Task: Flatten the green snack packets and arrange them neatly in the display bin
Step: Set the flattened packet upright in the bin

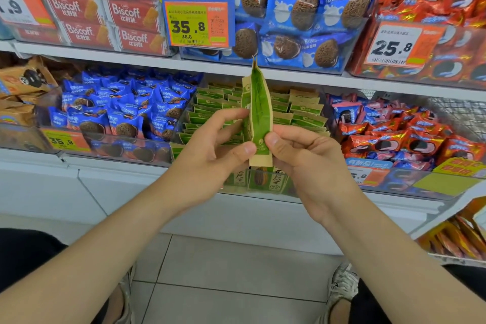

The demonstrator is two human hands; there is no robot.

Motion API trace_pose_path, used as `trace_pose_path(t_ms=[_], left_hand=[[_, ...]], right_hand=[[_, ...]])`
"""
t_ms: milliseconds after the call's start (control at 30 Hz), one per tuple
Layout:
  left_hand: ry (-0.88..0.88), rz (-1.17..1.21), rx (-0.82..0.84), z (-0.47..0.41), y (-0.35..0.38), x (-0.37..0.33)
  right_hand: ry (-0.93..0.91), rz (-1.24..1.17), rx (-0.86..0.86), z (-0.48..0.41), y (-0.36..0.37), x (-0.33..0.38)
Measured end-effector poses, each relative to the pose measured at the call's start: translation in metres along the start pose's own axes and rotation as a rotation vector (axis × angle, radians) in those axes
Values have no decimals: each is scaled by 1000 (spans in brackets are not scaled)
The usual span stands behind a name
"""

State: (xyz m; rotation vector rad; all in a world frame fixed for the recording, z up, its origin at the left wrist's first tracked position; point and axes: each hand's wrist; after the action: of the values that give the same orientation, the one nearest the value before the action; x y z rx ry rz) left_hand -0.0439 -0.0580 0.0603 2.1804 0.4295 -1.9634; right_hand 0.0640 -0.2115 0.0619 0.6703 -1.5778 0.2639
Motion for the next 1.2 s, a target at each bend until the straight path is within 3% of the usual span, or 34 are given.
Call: trace_pose_path(t_ms=[167,267,367,433,500,600,667,733,833,933,1100,1200], left_hand=[[-36,73,-60,-3,-8,5],[-59,150,-119,-2,-2,6],[-30,65,-237,-1,9,8],[25,12,-292,0,13,7],[77,-52,-265,1,16,7],[139,-196,-206,3,22,8],[150,-225,-212,5,26,11],[149,-233,-233,6,26,14],[129,-218,-236,7,26,15],[110,-224,-209,8,26,16],[64,-209,-149,4,14,19],[55,-208,-45,3,2,19]], right_hand=[[-19,162,130,2,1,8],[134,216,339,6,4,14],[228,356,531,8,5,18],[236,372,500,8,9,20],[160,382,344,5,11,18],[-210,567,110,-2,11,4],[-384,701,98,-3,11,-6],[-347,663,96,-3,12,-10],[-67,356,75,-2,16,-4],[106,243,49,0,17,-3],[63,354,127,-3,9,2],[-156,584,274,-9,-1,9]])
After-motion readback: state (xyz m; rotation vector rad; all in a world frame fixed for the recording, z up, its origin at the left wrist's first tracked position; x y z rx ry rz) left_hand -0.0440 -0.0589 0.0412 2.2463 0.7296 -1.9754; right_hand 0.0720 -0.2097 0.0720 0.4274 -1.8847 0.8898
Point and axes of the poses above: each hand's wrist, its own z-axis away from the middle knuckle, its own y-axis out of the palm, x = y × z, and after that the axes turned 5 degrees about -y, right-handed
